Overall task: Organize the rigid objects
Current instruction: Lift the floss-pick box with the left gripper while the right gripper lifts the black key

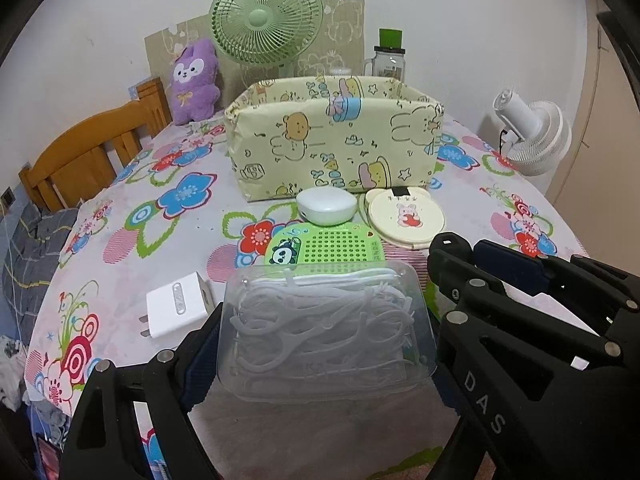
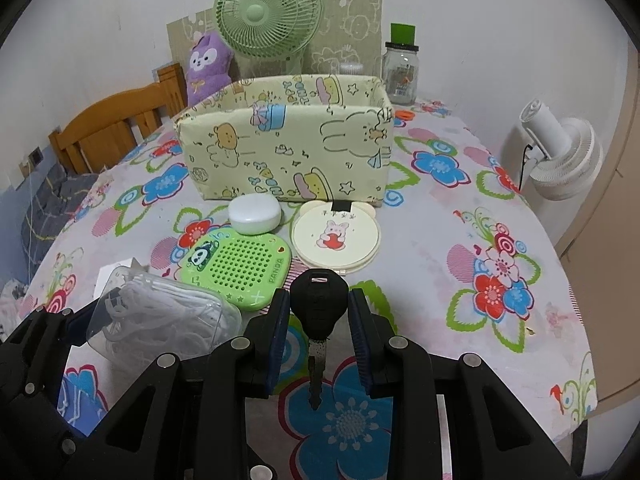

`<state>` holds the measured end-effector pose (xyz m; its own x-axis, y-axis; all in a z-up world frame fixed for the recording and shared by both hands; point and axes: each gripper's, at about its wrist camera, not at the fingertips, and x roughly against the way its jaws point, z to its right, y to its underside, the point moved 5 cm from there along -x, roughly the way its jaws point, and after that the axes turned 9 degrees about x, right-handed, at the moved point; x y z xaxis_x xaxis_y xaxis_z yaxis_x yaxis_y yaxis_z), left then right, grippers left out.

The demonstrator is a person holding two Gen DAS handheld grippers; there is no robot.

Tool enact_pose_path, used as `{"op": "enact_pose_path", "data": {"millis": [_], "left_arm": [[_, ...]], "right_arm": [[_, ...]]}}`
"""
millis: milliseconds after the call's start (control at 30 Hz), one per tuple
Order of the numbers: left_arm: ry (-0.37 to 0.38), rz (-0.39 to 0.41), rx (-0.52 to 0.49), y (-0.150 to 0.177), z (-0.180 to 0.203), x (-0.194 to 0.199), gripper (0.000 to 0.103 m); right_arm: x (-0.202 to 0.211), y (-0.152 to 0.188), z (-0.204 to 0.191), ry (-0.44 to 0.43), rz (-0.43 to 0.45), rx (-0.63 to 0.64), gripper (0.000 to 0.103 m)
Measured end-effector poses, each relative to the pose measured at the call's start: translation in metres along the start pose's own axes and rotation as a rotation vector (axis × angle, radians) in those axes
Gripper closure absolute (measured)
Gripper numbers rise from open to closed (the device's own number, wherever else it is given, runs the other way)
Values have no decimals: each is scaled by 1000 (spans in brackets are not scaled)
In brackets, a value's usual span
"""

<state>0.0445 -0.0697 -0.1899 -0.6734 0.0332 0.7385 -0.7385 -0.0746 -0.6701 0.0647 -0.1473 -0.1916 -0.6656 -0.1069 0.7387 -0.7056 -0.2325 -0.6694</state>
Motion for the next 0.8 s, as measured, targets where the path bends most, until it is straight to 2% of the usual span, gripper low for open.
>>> {"op": "enact_pose_path", "data": {"millis": [800], "left_arm": [[15,92,-16,-45,5,34,13]], "right_arm": [[39,-40,9,34,92,-29,70]]}}
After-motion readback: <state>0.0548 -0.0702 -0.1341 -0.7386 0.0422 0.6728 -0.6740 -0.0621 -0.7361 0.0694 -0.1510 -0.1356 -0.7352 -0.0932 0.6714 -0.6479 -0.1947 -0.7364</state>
